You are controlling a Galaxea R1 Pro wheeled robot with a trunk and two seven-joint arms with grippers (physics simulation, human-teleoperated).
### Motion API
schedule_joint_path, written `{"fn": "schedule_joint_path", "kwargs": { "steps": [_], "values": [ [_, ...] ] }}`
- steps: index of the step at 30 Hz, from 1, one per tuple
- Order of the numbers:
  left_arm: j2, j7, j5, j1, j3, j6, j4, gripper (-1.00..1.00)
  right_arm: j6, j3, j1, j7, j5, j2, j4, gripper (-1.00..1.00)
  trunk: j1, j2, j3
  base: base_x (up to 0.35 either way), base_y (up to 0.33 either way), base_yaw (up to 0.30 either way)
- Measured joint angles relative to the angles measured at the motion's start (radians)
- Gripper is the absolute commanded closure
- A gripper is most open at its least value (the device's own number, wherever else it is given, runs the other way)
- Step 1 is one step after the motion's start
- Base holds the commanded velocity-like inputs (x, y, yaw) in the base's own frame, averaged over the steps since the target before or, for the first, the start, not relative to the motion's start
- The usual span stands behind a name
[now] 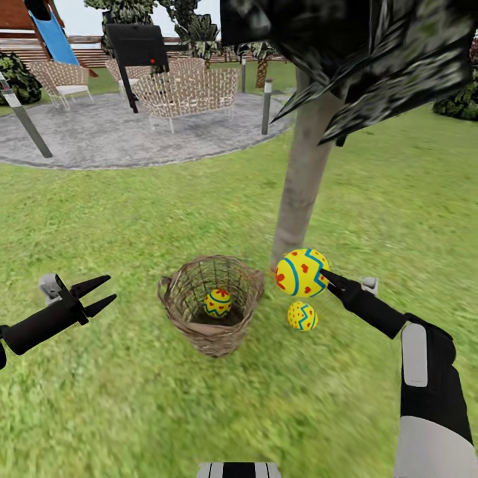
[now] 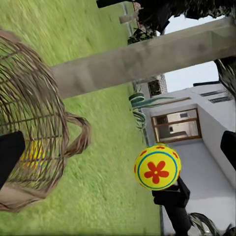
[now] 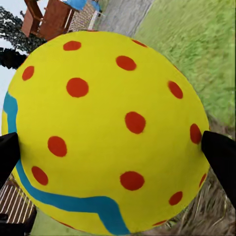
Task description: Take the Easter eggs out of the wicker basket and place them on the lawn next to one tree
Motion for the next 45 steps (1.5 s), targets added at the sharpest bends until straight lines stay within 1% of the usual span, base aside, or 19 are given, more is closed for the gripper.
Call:
{"fn": "schedule_joint_path", "kwargs": {
  "steps": [2, 4, 6, 7, 8, 9, 12, 13, 14, 15, 16, 18, 22, 23, 24, 27, 36, 41, 45],
  "values": [
    [0.000, -0.021, 0.001, 0.000, -0.001, 0.002, -0.005, -1.00, -0.007, -0.012, 0.000, -0.006, 0.009, 0.001, 0.000, 1.00, 0.000, 0.000, 0.002, 0.027, -0.329, -0.234],
    [0.000, -0.076, -0.001, 0.000, -0.001, 0.001, -0.008, -1.00, -0.012, -0.024, 0.000, -0.030, 0.015, -0.003, -0.001, 1.00, 0.000, 0.000, 0.005, 0.144, -0.297, -0.234],
    [0.000, -0.125, -0.004, 0.000, -0.002, 0.000, -0.009, -1.00, -0.021, -0.080, 0.000, -0.098, 0.021, -0.028, 0.001, 1.00, 0.000, 0.000, 0.007, 0.207, -0.262, -0.234],
    [0.000, -0.132, -0.005, 0.000, -0.005, -0.001, -0.009, -1.00, -0.060, -0.099, 0.000, -0.149, 0.029, -0.032, 0.006, 1.00, 0.000, 0.000, 0.008, 0.118, -0.146, -0.234],
    [0.000, -0.136, -0.006, 0.000, -0.034, -0.001, -0.009, -1.00, -0.241, -0.109, 0.002, -0.272, 0.119, -0.031, 0.048, 1.00, 0.000, 0.000, 0.009, 0.039, -0.048, -0.234],
    [0.000, -0.137, -0.005, 0.000, -0.042, -0.001, -0.010, -1.00, -0.316, -0.110, 0.007, -0.326, 0.162, -0.030, 0.065, 1.00, 0.000, 0.000, 0.010, 0.016, -0.020, -0.234],
    [0.000, -0.137, -0.005, 0.000, -0.046, -0.001, -0.009, -1.00, -0.394, -0.110, 0.009, -0.444, 0.190, -0.029, 0.074, 1.00, 0.000, 0.000, 0.014, 0.004, -0.005, -0.223],
    [0.000, -0.137, -0.005, 0.000, -0.046, -0.001, -0.009, -1.00, -0.415, -0.107, 0.010, -0.532, 0.191, -0.029, 0.075, 1.00, 0.000, 0.000, 0.014, 0.001, -0.001, -0.118],
    [0.000, -0.137, -0.005, 0.000, -0.046, -0.001, -0.009, -1.00, -0.424, -0.095, 0.010, -0.607, 0.200, -0.030, 0.081, 1.00, 0.000, 0.000, 0.014, 0.000, 0.000, -0.060],
    [0.000, -0.137, -0.005, 0.000, -0.046, -0.001, -0.009, -1.00, -0.428, -0.060, 0.010, -0.673, 0.224, -0.030, 0.093, 1.00, 0.000, 0.000, 0.014, 0.000, 0.000, -0.025],
    [0.000, -0.137, -0.005, 0.000, -0.046, 0.000, -0.009, -1.00, -0.431, 0.025, 0.009, -0.727, 0.270, -0.033, 0.117, 1.00, 0.000, 0.000, 0.015, 0.000, 0.000, -0.013],
    [0.000, -0.138, -0.005, 0.000, -0.046, 0.000, -0.009, -1.00, -0.433, 0.157, 0.009, -0.772, 0.328, -0.035, 0.161, 1.00, 0.000, 0.000, 0.015, 0.000, 0.000, -0.005],
    [0.000, -0.138, -0.005, 0.000, -0.046, 0.000, -0.011, -1.00, -0.453, 0.318, 0.007, -0.834, 0.366, -0.033, 0.221, 1.00, 0.000, 0.000, 0.015, 0.000, -0.002, 0.000],
    [0.001, -0.138, -0.005, 0.000, -0.046, 0.000, -0.011, -1.00, -0.481, 0.389, 0.007, -0.839, 0.375, -0.032, 0.242, 1.00, 0.000, 0.000, 0.015, -0.017, -0.089, 0.000],
    [0.001, -0.138, -0.005, 0.000, -0.046, 0.000, -0.012, -1.00, -0.496, 0.416, 0.007, -0.840, 0.382, -0.031, 0.248, 1.00, 0.000, 0.000, 0.015, -0.058, -0.199, 0.000],
    [0.002, -0.139, -0.005, 0.000, -0.046, 0.000, -0.026, -1.00, -0.518, 0.440, 0.007, -0.844, 0.386, -0.030, 0.253, 1.00, 0.000, 0.000, 0.015, -0.093, -0.289, 0.000],
    [0.001, -0.134, -0.006, 0.001, -0.045, -0.001, -0.030, -1.00, -0.530, 0.444, 0.006, -0.851, 0.395, -0.030, 0.247, 1.00, 0.000, 0.000, 0.015, -0.117, -0.319, 0.073],
    [0.001, -0.134, -0.007, 0.001, -0.045, -0.001, -0.030, -1.00, -0.564, 0.470, 0.006, -0.917, 0.420, -0.030, 0.250, 1.00, 0.000, 0.000, 0.015, -0.130, -0.321, 0.257],
    [0.007, -0.139, -0.010, 0.006, -0.040, -0.002, -0.025, -1.00, -0.577, 0.492, 0.000, -0.933, 0.426, -0.024, 0.254, 1.00, 0.000, 0.000, 0.015, -0.070, -0.166, 0.027]
  ]
}}
